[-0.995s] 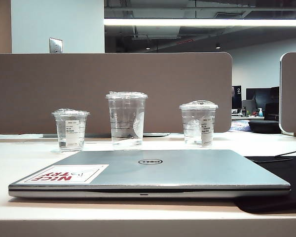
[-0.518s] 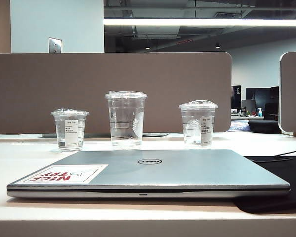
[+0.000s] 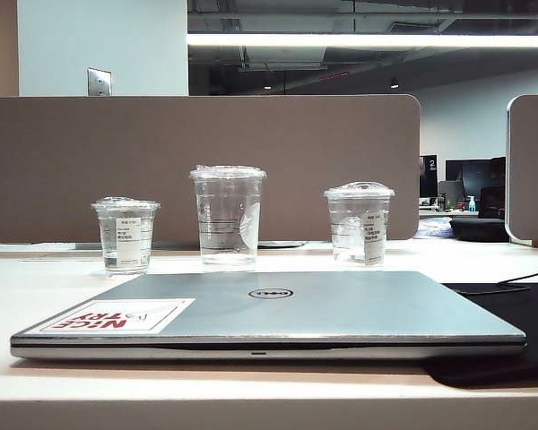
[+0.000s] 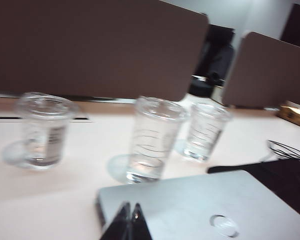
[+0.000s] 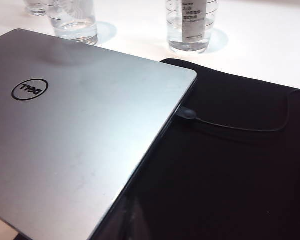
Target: Pick up the coffee cup on the middle and place it on the left side of the laptop.
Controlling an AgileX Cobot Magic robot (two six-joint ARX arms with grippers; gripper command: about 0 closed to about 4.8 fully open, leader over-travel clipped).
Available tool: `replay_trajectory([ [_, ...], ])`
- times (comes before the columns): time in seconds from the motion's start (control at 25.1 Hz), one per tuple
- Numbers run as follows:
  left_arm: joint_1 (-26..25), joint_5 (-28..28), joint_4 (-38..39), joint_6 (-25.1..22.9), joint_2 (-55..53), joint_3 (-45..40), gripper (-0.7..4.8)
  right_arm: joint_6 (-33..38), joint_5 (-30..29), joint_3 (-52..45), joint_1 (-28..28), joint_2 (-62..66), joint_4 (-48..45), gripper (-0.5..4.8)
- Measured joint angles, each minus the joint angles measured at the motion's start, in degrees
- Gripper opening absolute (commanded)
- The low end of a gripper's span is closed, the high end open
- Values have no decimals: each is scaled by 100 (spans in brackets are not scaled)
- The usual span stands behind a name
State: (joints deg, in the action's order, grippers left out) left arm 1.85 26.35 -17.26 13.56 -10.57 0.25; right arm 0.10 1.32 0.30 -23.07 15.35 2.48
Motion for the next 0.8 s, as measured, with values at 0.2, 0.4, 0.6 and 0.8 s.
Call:
replay_trajectory([
  [0.2,636,-74,-514,-310,-1137,227,0,0,2,0,-9,0,0,-5],
  [0.4,1377,-608,-1123,-1438,-2997,662,227,0,0,0,-9,0,0,-5],
  [0.6,1482,-855,-2973,-1666,-5823,1368,479,0,2,0,-9,0,0,-5],
  [0.8,1484,-538,-3713,-1657,-7637,2218,479,0,2,0,-9,0,0,-5],
])
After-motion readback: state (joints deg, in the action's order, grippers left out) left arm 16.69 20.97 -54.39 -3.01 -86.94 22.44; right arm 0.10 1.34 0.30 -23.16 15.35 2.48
